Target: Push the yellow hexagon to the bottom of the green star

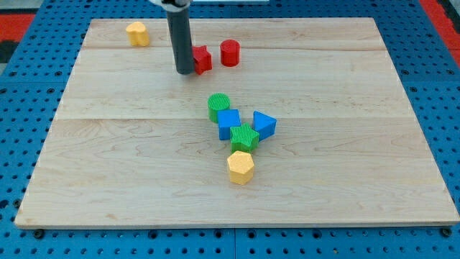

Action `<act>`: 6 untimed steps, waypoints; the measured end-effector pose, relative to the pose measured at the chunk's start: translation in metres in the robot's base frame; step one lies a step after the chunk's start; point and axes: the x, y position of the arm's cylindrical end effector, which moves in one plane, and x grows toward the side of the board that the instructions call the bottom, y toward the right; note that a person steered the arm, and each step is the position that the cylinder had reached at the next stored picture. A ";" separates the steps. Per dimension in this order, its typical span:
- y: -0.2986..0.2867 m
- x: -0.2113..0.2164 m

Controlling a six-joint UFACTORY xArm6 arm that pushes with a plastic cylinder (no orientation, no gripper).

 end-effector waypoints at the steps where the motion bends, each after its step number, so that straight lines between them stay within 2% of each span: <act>1: -0.012 0.017; 2: -0.041 0.103; 3: 0.035 0.153; 5: 0.020 0.261; 6: 0.104 0.270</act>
